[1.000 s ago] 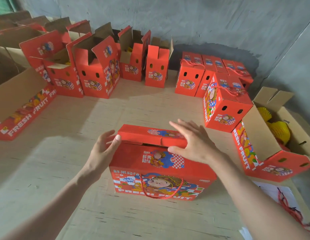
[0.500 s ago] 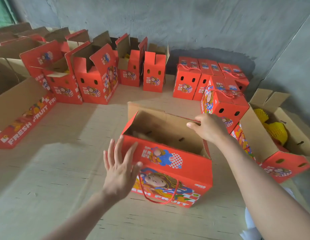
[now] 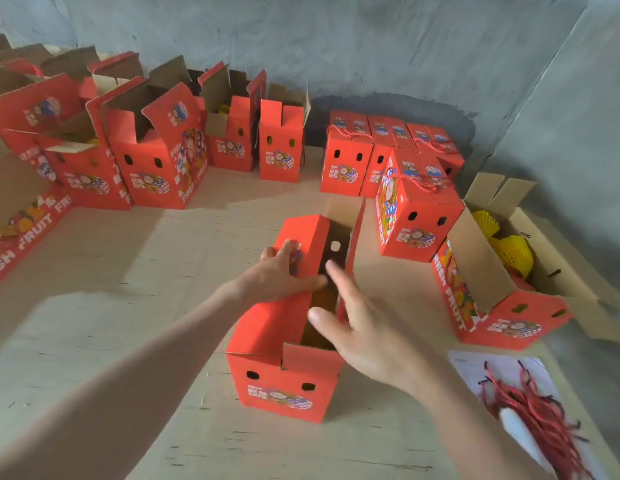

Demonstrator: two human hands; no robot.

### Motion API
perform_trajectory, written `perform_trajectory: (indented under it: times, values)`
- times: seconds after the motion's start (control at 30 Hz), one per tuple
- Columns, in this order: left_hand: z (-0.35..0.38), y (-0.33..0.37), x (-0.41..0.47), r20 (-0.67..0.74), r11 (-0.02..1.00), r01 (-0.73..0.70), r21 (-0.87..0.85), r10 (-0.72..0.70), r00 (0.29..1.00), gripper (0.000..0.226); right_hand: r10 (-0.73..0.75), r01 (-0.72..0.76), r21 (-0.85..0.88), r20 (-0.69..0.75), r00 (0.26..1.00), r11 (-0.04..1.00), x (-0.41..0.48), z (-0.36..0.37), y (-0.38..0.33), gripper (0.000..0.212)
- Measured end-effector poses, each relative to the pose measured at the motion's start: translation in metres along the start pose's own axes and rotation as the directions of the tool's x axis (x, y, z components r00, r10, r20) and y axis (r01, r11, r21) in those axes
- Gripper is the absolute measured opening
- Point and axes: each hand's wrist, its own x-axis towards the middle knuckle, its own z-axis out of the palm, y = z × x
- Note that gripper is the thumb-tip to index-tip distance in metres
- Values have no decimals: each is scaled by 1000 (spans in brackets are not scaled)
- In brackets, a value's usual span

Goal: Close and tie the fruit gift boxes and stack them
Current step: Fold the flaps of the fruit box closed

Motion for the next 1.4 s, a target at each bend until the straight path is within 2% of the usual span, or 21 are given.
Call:
perform_trajectory:
  times: [0.1, 0.17, 0.2, 0.27, 0.37, 0.43, 0.5, 0.57, 0.63, 0.67, 0.73, 0.8, 0.83, 0.9, 0.97, 1.0, 1.1, 1.17, 1.27, 1.33, 1.4]
  values:
    - [-2, 12, -29, 121, 919, -62, 390, 15, 993, 121, -30, 22, 81, 90, 996, 996, 11, -32, 17, 67]
    - [0, 13, -50, 152, 868, -92, 488, 20, 988, 127, -42, 40, 46, 52, 998, 998, 29, -59, 42, 52]
    - [2, 12, -58, 149, 855, -112, 506, 41, 988, 125, -20, 21, -17, 72, 997, 1000, 39, -69, 56, 58]
    - [4, 9, -64, 121, 861, -148, 486, 102, 987, 117, 12, 12, -224, 109, 994, 975, 56, -74, 71, 70]
    - [-14, 1, -54, 149, 921, -142, 362, 93, 984, 113, -256, 216, -506, -9, 967, 835, 80, -67, 70, 34]
    - [-40, -9, -42, 178, 978, -123, 167, 93, 980, 106, -349, 265, -563, -44, 936, 783, 86, -66, 61, 35]
    - [-64, -23, -32, 149, 987, -164, -3, 162, 975, 90, -347, 265, -505, -72, 935, 821, 85, -66, 57, 45]
    - [-84, -34, -21, -8, 973, -190, 130, 193, 981, 68, -308, 241, -462, -74, 948, 854, 77, -58, 51, 44]
    - [-98, -39, -11, -304, 951, -87, 296, 180, 936, 51, -272, 208, -476, -69, 960, 854, 67, -40, 42, 47]
    - [-102, -42, -7, -455, 965, -27, 261, 148, 878, 53, -277, 203, -493, -81, 957, 846, 63, -30, 35, 47]
    - [-100, -48, -11, -673, 1000, -24, 19, 31, 739, 56, -296, 186, -559, -113, 949, 808, 55, -12, 18, 45]
    - [-87, -59, -20, -771, 982, -80, -170, -82, 631, 43, -296, 164, -593, -132, 946, 788, 47, 2, 2, 47]
    - [-79, -67, -25, -752, 966, -80, -247, -138, 645, 36, -291, 168, -581, -125, 949, 797, 44, 10, -5, 47]
    - [-65, -84, -34, -562, 877, -78, -474, -232, 794, 26, -280, 201, -521, -78, 957, 829, 36, 22, -18, 46]
    - [-57, -99, -43, -280, 696, -73, -715, -189, 941, 27, -252, 236, -376, 7, 968, 896, 27, 18, -23, 46]
    - [-55, -105, -46, -190, 623, -73, -779, -123, 974, 28, -227, 227, -262, 30, 973, 938, 25, 10, -20, 44]
    - [-49, -116, -45, -184, 554, -150, -819, -6, 983, 33, -172, 185, 58, -188, 967, 981, 31, -22, 18, 15]
    - [-44, -117, -42, -204, 511, -135, -849, -81, 976, 31, -90, 105, 52, -244, 966, 993, 39, -34, 51, 25]
    - [-32, -121, -35, -241, 586, -64, -808, -229, 943, 39, 60, -58, -33, 56, 997, 998, 35, -25, 93, 59]
    - [-24, -123, -33, -314, 734, -52, -678, -224, 923, 38, 64, -43, -103, 212, 975, 994, 28, -15, 113, 89]
    - [-20, -126, -33, -368, 863, -28, -505, -185, 911, 36, 67, -53, -57, 274, 959, 997, 25, -12, 116, 119]
